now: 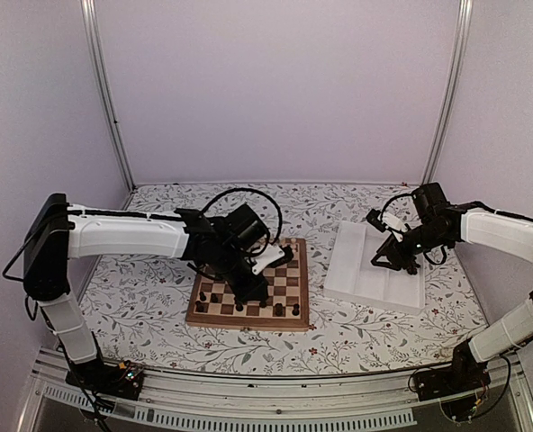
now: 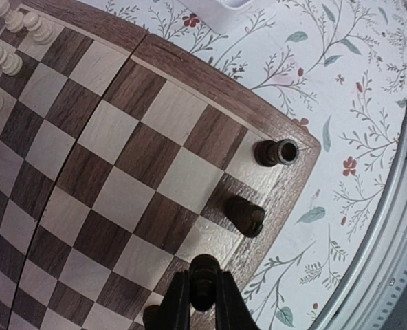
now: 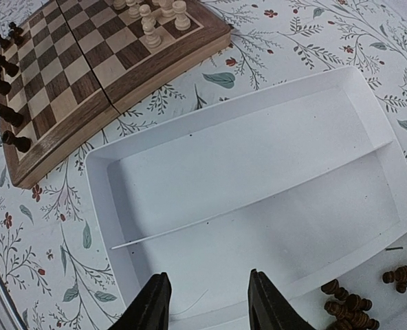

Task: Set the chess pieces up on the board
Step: Place the chess piece on the chessboard.

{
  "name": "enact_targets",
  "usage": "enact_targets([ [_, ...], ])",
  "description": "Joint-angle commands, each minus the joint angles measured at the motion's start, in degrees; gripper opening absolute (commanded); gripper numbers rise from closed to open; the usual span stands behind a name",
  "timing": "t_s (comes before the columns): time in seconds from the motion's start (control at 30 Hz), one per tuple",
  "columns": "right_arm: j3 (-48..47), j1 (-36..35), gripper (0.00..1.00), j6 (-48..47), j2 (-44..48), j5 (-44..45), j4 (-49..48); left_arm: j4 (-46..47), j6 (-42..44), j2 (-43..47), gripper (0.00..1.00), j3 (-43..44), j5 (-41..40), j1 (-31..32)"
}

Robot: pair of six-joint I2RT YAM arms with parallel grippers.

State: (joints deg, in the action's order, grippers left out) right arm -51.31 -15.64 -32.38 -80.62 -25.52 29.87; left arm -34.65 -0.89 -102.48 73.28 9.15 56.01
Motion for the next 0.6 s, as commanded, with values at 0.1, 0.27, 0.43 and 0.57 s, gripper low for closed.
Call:
enact_targets([
  [0.1, 0.5, 0.0, 0.41, -0.2, 0.4, -0.9, -1.0, 0.5, -0.3, -2.8, 0.10, 0.2, 0.5, 0.7],
  [0.27, 0.6, 0.0, 0.41, -0.2, 0.2, -1.0, -1.0, 0.4, -0.3, -3.6, 0.11, 0.6, 0.9, 0.7],
  [0.43, 0.6, 0.0, 0.41, -0.2, 0.2, -1.0, -1.0, 0.7, -0.5, -4.4, 0.11, 1.1, 1.2, 1.1],
  [0.57, 0.6, -0.1, 0.41, -0.2, 0.1, -1.1, -1.0, 0.7, -0.6, -5.5, 0.12, 2.0, 1.8, 1.7],
])
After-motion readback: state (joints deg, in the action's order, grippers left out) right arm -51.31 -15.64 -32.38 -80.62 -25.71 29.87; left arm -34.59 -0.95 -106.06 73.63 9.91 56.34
